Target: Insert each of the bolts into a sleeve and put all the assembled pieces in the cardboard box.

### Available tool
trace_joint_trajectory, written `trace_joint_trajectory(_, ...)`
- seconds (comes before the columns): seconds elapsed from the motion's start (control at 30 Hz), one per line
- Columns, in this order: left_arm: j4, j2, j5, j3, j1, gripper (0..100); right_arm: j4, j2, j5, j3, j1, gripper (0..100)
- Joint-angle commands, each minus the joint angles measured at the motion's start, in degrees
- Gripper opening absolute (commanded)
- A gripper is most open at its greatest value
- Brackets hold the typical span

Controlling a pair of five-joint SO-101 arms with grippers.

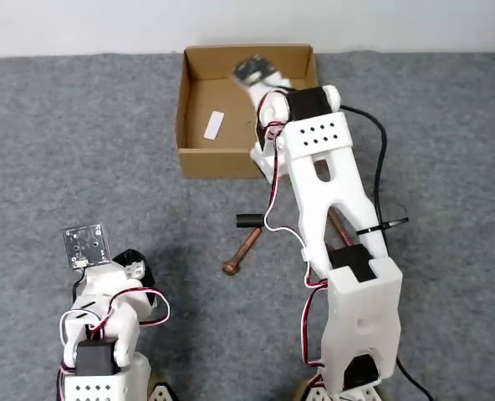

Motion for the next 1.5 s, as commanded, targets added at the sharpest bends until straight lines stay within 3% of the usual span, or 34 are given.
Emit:
trace_joint_trajectory(0.0,0.26,-0.35,0.53,-0.13,-0.35,1,3.21,-3.91,7.82,-2.55,-1.27,0.8)
trace_joint_trajectory(0.17,0.26,-0.35,0.53,-0.13,-0.35,1,3.21,-2.95,17.23,-1.76,-3.03,4.7)
trace_joint_trajectory(0.33,0.18,-0.35,0.53,-0.13,-1.58,1,3.03,1.63,18.64,-0.79,-6.02,16.3)
trace_joint_trajectory(0.57,0.18,-0.35,0.53,-0.13,-1.58,1,2.24,9.27,18.81,-1.05,-10.24,15.2)
trace_joint_trajectory(1.23,0.44,-0.35,0.44,-0.13,-1.58,1,-8.66,22.99,18.55,-1.05,-9.54,14.7)
trace_joint_trajectory(1.37,0.44,-0.35,0.44,-0.13,-1.58,1,-8.13,23.25,18.55,-1.05,-9.54,1.1)
trace_joint_trajectory(1.47,0.44,-0.35,0.44,-0.13,-1.58,1,-6.20,21.23,18.46,-1.23,-9.27,1.3)
